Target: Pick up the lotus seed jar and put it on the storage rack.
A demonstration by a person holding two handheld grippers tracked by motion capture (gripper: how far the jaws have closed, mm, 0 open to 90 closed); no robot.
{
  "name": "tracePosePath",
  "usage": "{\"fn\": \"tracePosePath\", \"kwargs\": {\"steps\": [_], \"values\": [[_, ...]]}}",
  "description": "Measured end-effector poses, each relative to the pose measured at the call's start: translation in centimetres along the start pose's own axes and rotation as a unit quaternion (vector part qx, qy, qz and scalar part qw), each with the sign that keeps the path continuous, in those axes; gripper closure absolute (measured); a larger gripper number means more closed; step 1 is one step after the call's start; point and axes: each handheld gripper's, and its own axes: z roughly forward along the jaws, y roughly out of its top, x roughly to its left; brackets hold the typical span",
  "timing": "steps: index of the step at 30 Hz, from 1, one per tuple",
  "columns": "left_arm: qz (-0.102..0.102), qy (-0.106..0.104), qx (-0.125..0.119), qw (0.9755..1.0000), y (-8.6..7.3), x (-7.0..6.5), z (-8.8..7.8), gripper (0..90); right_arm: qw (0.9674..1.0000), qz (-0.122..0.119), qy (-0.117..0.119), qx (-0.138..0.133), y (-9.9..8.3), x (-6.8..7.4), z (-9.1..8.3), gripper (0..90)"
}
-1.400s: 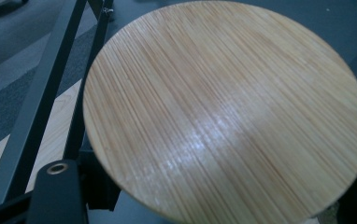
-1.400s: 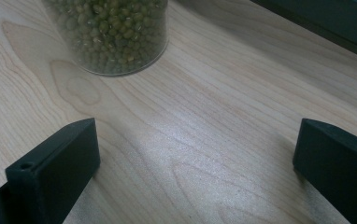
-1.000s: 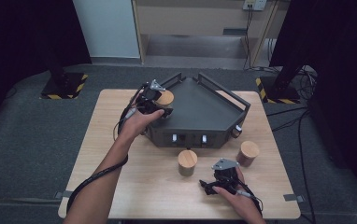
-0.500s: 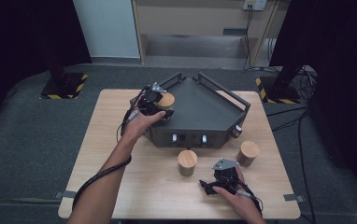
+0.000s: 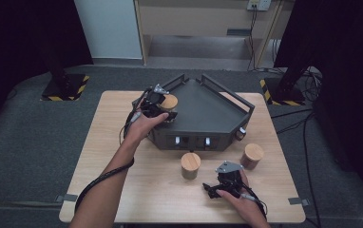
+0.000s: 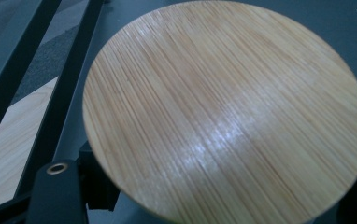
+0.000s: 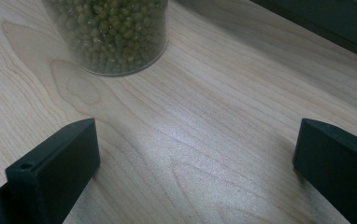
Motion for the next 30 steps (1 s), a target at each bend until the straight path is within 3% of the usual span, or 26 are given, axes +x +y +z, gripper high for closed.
{"fn": "tracePosePath", "kwargs": {"steps": [25,28,30], "values": [[-0.006,-0.006,-0.008,0.9999,-0.47,0.31,0.04,23.3,1.0,0.0,0.0,0.0,0.0,0.01,-0.01,0.8],[-0.013,-0.007,-0.016,0.9998,-0.63,0.19,0.02,16.4,1.0,0.0,0.0,0.0,0.0,0.02,-0.01,0.8],[-0.008,-0.004,-0.016,0.9998,-0.54,-0.05,-0.12,12.7,1.0,0.0,-0.001,0.0,0.0,0.02,-0.01,0.8]]}}
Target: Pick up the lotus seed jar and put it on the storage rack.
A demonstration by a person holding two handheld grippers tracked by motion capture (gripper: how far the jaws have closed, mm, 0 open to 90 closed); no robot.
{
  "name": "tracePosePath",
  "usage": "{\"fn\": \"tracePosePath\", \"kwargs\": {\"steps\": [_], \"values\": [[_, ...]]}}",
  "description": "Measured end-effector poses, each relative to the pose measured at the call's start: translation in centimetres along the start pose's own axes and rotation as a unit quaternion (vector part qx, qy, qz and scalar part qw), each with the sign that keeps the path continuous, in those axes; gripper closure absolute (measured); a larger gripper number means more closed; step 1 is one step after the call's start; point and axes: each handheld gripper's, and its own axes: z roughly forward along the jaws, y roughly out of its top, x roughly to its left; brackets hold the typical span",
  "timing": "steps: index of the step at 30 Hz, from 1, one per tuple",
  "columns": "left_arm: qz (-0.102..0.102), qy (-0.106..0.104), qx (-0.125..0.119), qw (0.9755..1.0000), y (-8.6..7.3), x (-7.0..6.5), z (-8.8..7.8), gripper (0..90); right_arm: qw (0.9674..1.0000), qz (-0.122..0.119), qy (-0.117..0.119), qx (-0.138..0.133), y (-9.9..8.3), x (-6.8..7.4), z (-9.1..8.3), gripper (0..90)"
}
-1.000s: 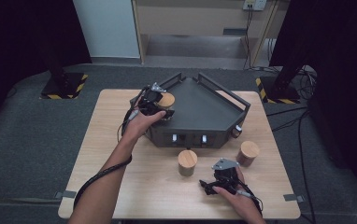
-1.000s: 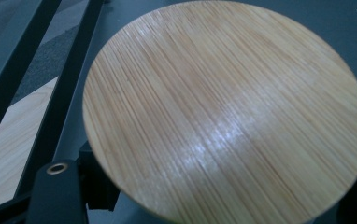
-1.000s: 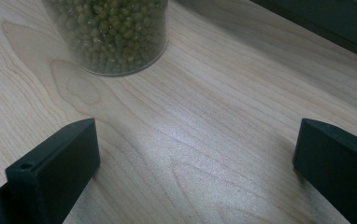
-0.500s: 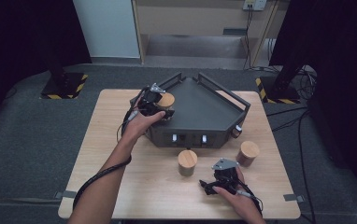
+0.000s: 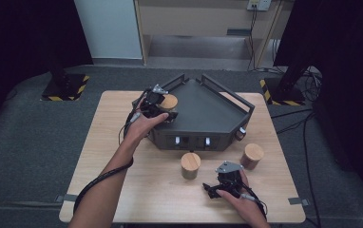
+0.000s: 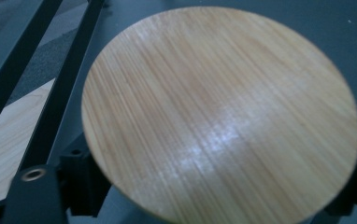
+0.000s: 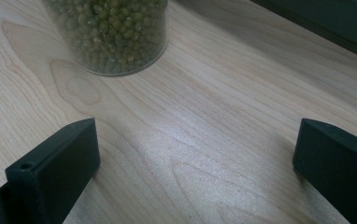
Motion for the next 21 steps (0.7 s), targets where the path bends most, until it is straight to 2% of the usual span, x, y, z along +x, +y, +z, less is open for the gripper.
{"fn": "tracePosePath", "kwargs": {"steps": [4,10,21], "values": [[0.005,0.01,0.009,0.9999,0.3,-0.5,-0.2,8.2,1.0,0.0,0.0,0.0,0.0,0.0,0.0,0.8],[0.009,0.023,0.007,0.9997,0.1,-1.2,-0.9,4.9,1.0,0.0,0.0,0.0,0.0,0.0,0.0,0.8],[0.017,0.031,0.001,0.9994,-0.5,-1.9,-2.6,4.5,1.0,0.0,0.0,-0.001,0.0,0.0,0.0,0.8]]}}
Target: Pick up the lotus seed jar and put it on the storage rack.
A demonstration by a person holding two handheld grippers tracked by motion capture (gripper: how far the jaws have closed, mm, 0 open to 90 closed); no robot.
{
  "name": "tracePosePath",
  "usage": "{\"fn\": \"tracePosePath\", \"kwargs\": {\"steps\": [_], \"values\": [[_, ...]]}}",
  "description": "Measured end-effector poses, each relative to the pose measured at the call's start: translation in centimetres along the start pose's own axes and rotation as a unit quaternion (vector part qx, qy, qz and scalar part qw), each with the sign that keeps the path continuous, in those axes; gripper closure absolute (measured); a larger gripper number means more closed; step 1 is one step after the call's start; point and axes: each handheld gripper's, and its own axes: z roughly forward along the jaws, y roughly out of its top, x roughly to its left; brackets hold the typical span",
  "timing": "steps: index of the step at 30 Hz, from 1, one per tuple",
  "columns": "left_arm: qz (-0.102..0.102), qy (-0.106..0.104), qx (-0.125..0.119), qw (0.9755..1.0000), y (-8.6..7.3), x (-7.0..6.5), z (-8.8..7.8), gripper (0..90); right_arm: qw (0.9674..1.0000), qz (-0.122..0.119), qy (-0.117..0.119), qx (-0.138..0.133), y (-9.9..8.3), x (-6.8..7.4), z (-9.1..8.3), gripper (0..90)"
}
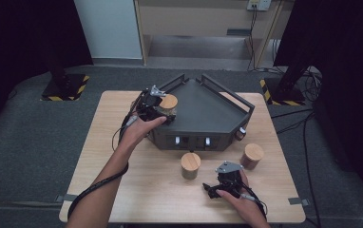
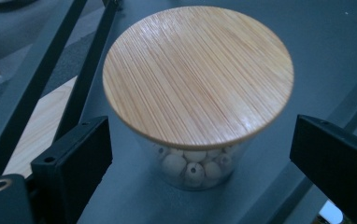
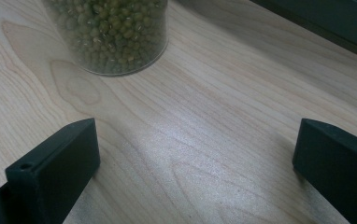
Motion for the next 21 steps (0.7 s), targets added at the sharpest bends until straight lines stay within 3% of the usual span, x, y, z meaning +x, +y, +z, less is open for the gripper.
{"fn": "tracePosePath", "kwargs": {"steps": [14,21], "values": [[0.007,0.01,-0.011,0.9999,-1.1,-0.9,-2.2,4.5,1.0,0.0,0.0,0.001,0.0,0.0,0.0,0.8],[0.005,0.003,-0.015,0.9999,-1.8,-1.3,-2.9,4.5,1.0,0.0,0.0,0.001,0.0,0.0,0.0,0.8]]}}
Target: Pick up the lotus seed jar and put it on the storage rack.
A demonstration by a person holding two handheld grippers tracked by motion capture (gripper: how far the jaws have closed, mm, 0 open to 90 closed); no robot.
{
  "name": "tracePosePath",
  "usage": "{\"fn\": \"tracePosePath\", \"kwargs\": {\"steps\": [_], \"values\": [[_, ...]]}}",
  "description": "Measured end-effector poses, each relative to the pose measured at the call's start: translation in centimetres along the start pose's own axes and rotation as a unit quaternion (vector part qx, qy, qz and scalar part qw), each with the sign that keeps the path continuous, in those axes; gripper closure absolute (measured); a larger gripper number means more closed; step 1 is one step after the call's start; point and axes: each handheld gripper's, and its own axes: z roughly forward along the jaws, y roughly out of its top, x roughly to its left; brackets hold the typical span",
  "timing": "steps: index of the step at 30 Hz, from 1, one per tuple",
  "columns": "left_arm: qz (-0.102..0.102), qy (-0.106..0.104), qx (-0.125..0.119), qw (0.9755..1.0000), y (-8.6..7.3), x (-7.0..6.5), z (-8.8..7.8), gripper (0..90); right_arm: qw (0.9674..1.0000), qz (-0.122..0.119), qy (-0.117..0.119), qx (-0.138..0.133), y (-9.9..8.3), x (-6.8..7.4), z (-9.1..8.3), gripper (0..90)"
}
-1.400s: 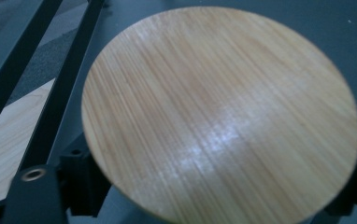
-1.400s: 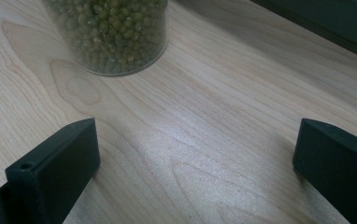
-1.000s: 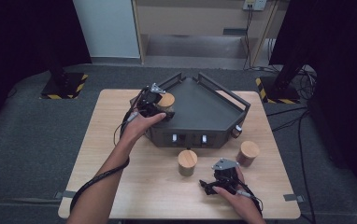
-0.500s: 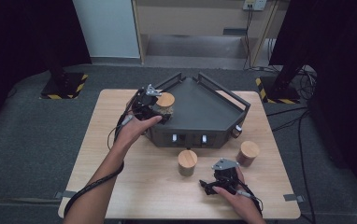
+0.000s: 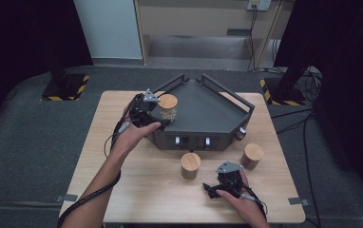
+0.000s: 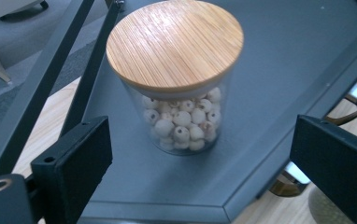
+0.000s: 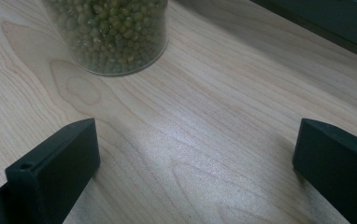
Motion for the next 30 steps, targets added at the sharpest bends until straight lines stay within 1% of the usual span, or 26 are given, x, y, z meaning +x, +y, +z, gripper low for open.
{"fn": "tracePosePath", "kwargs": {"steps": [6,12,14,16,24,30], "values": [[0.003,0.005,-0.001,1.0,-0.6,-0.7,-0.8,4.4,1.0,0.0,0.0,0.0,0.0,0.0,0.0,0.8],[0.005,0.004,-0.003,1.0,-1.2,-0.9,-1.4,4.5,1.0,0.0,0.0,0.0,0.0,0.0,0.0,0.8],[0.004,0.003,-0.006,1.0,-1.6,-1.1,-1.5,4.5,1.0,0.0,0.0,0.0,0.0,0.0,0.0,0.8],[0.008,0.006,-0.005,0.9999,-1.9,-1.4,-1.6,4.5,1.0,0.0,0.0,0.0,0.0,0.0,0.0,0.8],[0.015,-0.001,-0.007,0.9999,-2.9,-2.2,-2.0,4.3,1.0,0.0,0.0,0.0,0.0,0.0,0.0,0.8],[0.016,-0.003,-0.007,0.9998,-3.6,-2.8,-2.2,4.3,1.0,0.0,0.0,0.0,0.0,0.0,0.0,0.8]]}}
